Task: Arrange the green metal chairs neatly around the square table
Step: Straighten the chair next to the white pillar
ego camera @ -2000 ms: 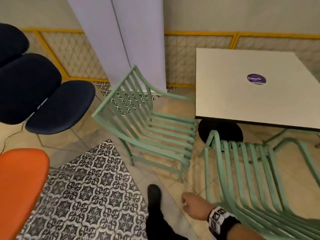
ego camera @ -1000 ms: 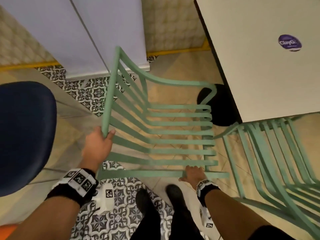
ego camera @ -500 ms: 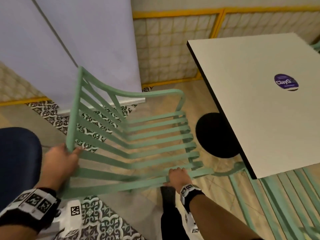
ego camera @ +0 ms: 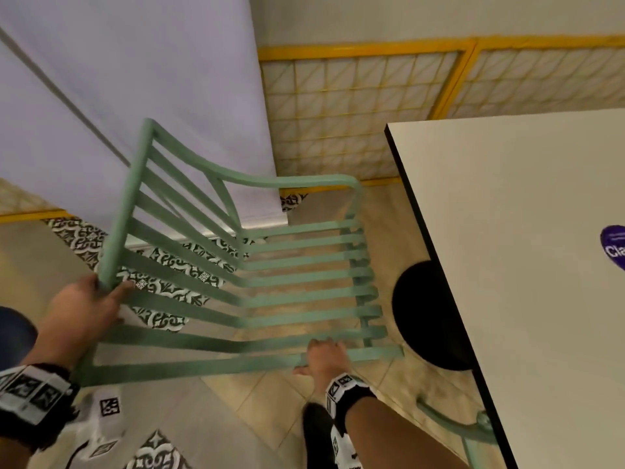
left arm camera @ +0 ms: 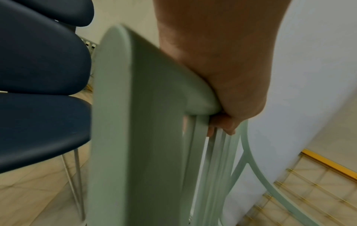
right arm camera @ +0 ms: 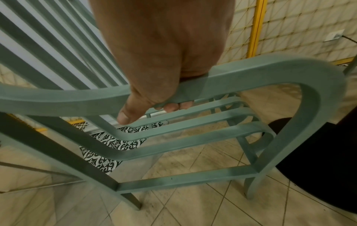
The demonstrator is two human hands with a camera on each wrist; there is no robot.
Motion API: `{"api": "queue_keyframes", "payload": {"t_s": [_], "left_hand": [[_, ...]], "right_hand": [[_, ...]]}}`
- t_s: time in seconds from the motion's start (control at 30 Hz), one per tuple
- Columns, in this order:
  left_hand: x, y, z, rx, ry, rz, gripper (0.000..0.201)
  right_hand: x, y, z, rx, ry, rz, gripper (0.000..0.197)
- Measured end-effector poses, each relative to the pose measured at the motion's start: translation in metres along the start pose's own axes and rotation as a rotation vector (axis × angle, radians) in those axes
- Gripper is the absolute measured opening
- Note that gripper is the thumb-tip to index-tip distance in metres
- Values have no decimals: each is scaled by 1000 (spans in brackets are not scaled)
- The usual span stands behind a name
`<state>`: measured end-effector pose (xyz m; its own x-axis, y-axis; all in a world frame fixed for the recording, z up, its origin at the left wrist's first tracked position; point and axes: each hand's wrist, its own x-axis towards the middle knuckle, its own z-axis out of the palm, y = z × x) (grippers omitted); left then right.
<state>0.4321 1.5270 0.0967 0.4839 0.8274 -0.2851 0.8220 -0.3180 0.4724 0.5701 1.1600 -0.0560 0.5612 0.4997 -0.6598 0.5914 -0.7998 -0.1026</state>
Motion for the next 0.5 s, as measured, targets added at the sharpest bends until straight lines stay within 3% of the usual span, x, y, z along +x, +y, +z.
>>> {"api": "queue_keyframes", "payload": {"t_s": [0.1,0.2,0.3,0.5], "left_hand": [[22,-11,16,-62,29,-28,47],[26,-8,18,-31,19,-29,40],[2,9,7,-23,-8,-38,42],[-42,20,2,-188,-89,-26,30]], "right_hand": [[15,6,-13,-6,1,20,68],[22,8,-20,-15,-3,10,63],[21,4,-24,14,-4,-15,56],[17,-49,-28,67,11,-393,55]]}}
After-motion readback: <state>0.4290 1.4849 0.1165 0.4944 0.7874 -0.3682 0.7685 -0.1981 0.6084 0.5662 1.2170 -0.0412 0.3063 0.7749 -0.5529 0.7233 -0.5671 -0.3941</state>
